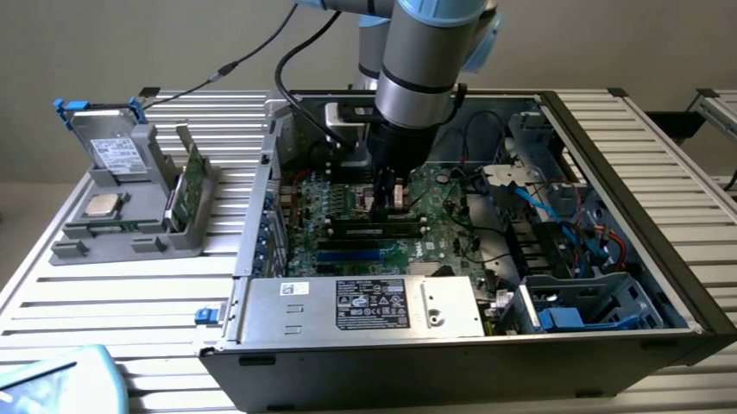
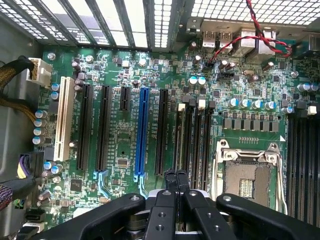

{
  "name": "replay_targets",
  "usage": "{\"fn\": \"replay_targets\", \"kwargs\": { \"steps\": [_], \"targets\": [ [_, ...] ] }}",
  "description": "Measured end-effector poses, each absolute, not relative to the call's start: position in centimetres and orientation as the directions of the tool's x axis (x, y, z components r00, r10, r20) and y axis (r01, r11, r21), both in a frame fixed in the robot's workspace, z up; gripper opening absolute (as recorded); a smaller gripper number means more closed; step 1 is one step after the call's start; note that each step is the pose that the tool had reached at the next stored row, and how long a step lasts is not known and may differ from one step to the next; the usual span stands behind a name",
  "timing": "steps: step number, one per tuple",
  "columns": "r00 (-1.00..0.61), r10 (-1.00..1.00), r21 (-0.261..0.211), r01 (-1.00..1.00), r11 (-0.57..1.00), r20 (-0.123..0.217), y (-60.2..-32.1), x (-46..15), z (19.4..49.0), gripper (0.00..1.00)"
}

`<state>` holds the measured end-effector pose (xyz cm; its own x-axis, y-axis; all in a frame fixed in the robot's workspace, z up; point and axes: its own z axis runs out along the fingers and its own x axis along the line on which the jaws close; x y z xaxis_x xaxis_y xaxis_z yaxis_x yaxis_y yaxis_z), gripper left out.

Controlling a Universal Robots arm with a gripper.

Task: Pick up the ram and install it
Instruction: 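Press down the ram until it locks into place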

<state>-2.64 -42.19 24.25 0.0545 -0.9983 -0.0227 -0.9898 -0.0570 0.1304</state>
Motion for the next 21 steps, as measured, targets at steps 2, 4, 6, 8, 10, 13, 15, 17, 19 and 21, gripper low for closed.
{"fn": "replay_targets", "kwargs": {
  "steps": [2,4,6,8,10,13,15,17,19,21],
  "targets": [
    [0.055,-0.998,0.130,-0.990,-0.057,-0.023,-42.19,-2.64,24.25,0.11],
    [0.055,-0.998,0.130,-0.990,-0.057,-0.023,-42.19,-2.64,24.25,0.11],
    [0.055,-0.998,0.130,-0.990,-0.057,-0.023,-42.19,-2.64,24.25,0.11],
    [0.030,-0.999,0.131,-0.991,-0.033,-0.022,-42.19,-2.65,24.24,0.11],
    [-0.005,-1.000,0.130,-0.991,0.002,-0.023,-42.19,-2.64,24.20,0.11],
    [-0.058,-0.998,0.130,-0.990,0.054,-0.023,-42.19,-2.64,24.17,0.11],
    [-0.090,-0.996,0.130,-0.988,0.086,-0.023,-42.19,-2.64,24.15,0.11],
    [-0.117,-0.993,0.129,-0.985,0.113,-0.023,-42.19,-2.64,24.15,0.11],
    [-0.139,-0.990,0.127,-0.983,0.135,-0.022,-42.18,-2.64,24.14,0.11],
    [-0.159,-0.987,0.123,-0.980,0.156,-0.021,-42.18,-2.64,24.14,0.11]
  ]
}}
